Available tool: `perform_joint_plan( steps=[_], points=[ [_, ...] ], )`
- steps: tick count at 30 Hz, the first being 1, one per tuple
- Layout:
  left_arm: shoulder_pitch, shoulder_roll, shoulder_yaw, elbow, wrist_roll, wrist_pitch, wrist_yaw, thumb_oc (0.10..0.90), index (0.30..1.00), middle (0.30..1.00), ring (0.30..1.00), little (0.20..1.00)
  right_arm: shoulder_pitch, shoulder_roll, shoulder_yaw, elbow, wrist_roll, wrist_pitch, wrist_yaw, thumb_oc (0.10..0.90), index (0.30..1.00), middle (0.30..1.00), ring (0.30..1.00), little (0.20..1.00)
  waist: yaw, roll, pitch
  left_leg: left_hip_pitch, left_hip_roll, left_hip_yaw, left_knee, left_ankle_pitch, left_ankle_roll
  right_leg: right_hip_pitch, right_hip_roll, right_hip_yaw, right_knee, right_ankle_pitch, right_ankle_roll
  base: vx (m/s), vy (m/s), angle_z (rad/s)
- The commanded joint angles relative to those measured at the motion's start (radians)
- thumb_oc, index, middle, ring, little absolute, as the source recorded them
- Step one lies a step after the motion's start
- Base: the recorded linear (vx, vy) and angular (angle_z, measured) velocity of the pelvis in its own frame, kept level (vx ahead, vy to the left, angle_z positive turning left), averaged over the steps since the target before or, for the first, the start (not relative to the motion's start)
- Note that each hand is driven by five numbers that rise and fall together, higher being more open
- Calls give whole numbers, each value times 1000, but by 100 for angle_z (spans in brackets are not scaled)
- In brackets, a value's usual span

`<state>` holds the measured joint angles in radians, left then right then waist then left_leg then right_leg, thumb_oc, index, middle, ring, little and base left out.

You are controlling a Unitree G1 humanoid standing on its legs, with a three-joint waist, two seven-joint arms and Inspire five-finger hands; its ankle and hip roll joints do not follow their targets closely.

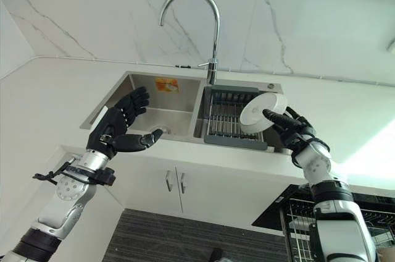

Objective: Place the dishes in the dishwasher.

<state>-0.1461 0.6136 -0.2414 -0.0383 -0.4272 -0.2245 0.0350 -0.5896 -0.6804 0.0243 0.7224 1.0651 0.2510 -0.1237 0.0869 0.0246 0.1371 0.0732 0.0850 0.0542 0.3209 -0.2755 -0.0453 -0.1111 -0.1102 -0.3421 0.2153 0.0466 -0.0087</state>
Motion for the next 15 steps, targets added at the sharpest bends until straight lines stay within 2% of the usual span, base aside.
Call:
perform_joint_plan(
  steps=[1,13,15],
  points=[
    [-98,42,-7,-83,-20,-71,25,800,900,900,900,900,-148,-92,-4,-5,21,-77,36,800,900,900,900,900,19,-12,-75,-60,-19,75,-21,28,-14,136,-10,22,85,-275,82,104,-35,15],
    [-82,54,5,-84,-18,-58,24,800,900,900,900,900,-146,-96,-8,11,38,-112,0,800,900,900,900,900,35,-9,-74,-51,-6,66,-21,35,-23,160,-15,9,85,-287,73,63,-46,11],
    [-80,56,8,-87,-15,-47,26,800,900,900,900,900,-145,-94,-13,13,49,-136,-14,800,900,900,900,900,40,-8,-75,-51,-3,63,-21,37,-27,162,-17,6,85,-289,73,56,-79,14]
  ],
)
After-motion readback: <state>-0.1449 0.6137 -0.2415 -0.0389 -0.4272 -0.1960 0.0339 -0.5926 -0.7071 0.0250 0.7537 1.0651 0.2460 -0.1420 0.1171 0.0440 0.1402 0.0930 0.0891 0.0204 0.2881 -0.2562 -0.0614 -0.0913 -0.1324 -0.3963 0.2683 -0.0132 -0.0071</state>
